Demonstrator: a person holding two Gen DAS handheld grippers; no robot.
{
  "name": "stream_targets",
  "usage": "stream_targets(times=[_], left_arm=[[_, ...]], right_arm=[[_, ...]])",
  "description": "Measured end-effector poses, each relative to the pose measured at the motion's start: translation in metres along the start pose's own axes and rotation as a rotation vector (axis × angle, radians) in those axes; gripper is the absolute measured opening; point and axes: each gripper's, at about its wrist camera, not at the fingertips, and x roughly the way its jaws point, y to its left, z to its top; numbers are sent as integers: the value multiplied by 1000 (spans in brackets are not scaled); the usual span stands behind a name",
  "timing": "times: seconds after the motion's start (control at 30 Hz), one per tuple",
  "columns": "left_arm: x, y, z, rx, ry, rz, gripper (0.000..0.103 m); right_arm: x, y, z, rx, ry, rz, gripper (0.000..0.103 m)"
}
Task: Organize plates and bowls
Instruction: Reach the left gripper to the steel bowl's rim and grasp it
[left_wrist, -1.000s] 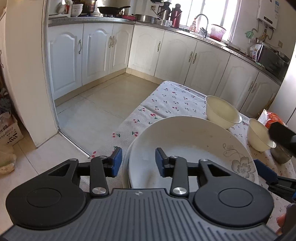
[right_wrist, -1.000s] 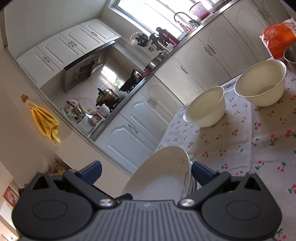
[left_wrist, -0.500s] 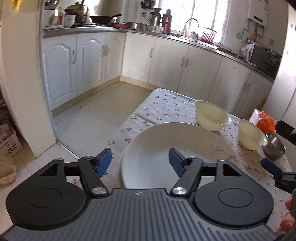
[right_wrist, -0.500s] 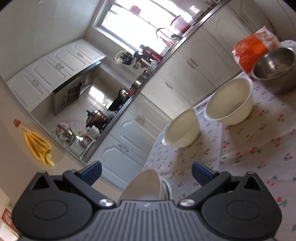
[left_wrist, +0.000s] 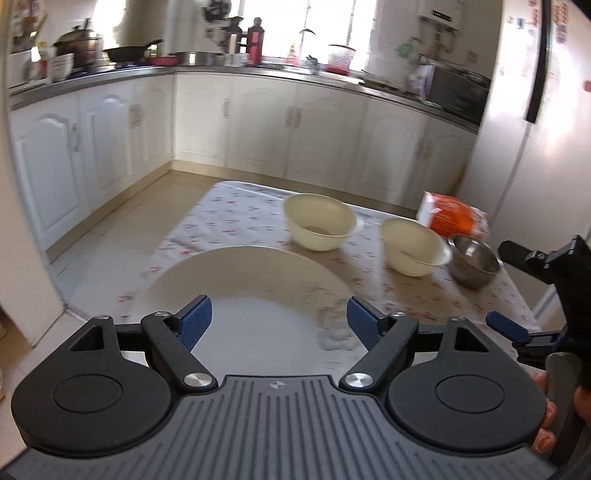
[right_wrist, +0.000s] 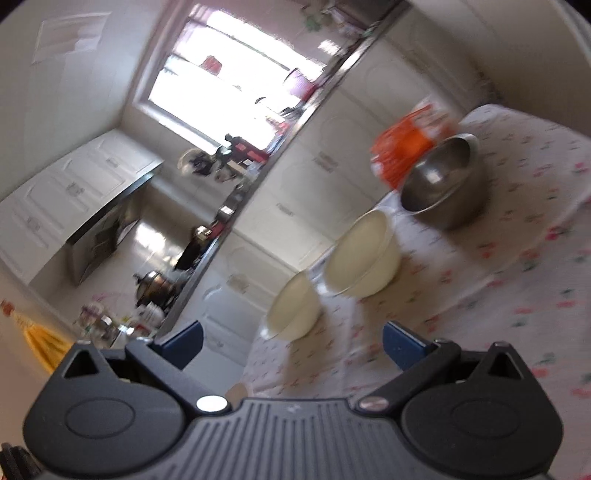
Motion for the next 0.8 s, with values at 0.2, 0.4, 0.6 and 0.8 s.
stream_targets(times=[0.2,0.4,0.6,0.8], left_arm=[[17,-30,10,43,18,-54,101],[41,-64,25,74,59,-131,102],[68,-106,38,133,47,-212,102],[110,-159,59,199,11,-293,86]], right_arm=[[-21,-26,19,62,-71,-69,103],[-26,-38,51,56,-115,-127,102],[-15,-56,77,8,-142,-183,88],[4,-81,91,26,-118,-170,85]])
